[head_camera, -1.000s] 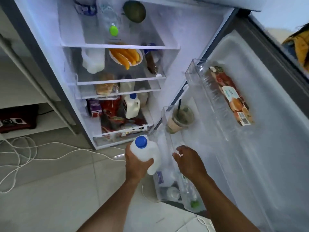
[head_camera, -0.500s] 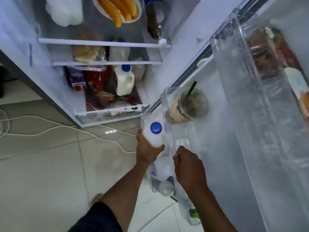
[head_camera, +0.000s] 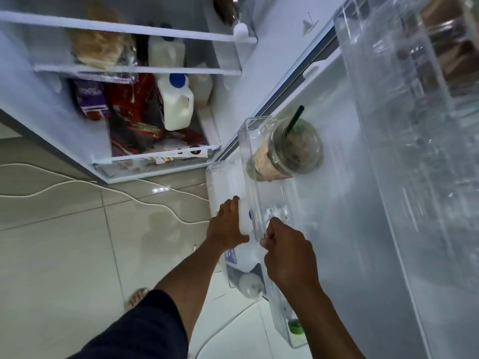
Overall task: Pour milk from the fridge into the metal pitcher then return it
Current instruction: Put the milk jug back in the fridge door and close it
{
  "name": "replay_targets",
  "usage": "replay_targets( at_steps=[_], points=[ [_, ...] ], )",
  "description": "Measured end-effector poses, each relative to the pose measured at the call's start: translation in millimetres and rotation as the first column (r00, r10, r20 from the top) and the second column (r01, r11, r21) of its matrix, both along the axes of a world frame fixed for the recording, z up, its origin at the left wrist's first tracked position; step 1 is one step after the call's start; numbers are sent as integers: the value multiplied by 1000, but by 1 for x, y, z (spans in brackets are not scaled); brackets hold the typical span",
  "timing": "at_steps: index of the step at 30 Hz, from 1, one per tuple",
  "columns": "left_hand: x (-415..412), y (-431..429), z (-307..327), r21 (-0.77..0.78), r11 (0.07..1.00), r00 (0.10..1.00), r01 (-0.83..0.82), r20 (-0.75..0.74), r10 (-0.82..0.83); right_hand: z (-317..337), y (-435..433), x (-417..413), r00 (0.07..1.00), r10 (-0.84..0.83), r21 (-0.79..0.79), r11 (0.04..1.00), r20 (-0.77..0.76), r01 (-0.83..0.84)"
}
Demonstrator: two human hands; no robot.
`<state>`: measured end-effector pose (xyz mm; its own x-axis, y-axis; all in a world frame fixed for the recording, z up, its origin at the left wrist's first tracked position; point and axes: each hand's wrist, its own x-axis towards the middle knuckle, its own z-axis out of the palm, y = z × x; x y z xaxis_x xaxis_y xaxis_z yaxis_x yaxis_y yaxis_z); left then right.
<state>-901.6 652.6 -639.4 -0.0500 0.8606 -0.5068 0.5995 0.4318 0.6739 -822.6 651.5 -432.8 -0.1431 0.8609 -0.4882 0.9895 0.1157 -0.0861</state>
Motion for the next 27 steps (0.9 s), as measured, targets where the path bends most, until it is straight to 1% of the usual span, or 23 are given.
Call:
replay_targets(
  at_steps=[4,9,13,14,16,22,27],
  points=[
    [-3,9,-6,-91,995,999,28,36,-25,-2,1,0,999,-24,-3,1000,-27,24],
    [-4,8,-10,-115,993,991,9,131,6,-2,2,1,1000,-13,-4,1000,-15,13],
    [-8,6,-7,-146,989,993,35,118,-18,-4,5,1,1000,10,8,1000,-5,-10],
    [-12,3,1,-137,990,995,44,95,-31,0,2,2,1000,8,12,1000,-10,-8],
    [-21,4,6,-138,990,997,21,82,-10,-6,4,0,1000,15,1,1000,6,-15],
    [-53,-11,74,-20,995,995,-98,17,98,8,-10,1,999,13,35,999,-45,-11],
    [-83,-35,152,144,984,974,-103,-186,129,34,-49,-2,997,77,75,994,-26,-75]
  ],
)
